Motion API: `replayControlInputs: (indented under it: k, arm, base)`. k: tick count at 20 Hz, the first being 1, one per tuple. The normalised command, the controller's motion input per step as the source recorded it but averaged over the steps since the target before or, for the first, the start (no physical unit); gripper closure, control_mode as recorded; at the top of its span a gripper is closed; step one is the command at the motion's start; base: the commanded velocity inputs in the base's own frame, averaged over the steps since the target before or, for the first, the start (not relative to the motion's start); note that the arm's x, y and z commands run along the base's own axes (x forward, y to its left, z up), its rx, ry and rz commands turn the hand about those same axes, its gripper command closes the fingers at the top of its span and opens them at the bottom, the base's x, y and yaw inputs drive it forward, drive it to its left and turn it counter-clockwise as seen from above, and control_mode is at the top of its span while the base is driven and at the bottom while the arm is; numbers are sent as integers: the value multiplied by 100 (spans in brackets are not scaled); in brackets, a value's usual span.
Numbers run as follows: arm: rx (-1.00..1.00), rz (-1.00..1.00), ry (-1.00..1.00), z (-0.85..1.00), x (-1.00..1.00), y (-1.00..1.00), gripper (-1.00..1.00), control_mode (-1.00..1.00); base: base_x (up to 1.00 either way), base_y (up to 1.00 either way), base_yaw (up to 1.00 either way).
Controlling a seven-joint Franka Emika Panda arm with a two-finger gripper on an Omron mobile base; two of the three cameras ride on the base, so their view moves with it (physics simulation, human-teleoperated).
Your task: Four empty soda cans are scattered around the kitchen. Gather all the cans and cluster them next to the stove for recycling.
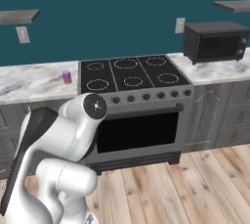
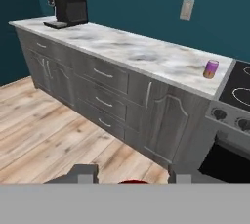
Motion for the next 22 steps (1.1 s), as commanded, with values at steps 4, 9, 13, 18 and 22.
replayControlInputs:
  k: [4,9,13,18,22]
  arm:
    - [0,0,0,0,0,0,100,100]
    - [0,0,0,0,0,0,100,100]
    - [0,0,0,0,0,0,100,100]
    - [0,0,0,0,0,0,100,100]
    - [0,0,0,0,0,0,100,100]
  base:
    - [10,66,-8]
    - [53,53,-10]
    - [85,51,-7]
    - [90,29,1]
    - [81,11,8]
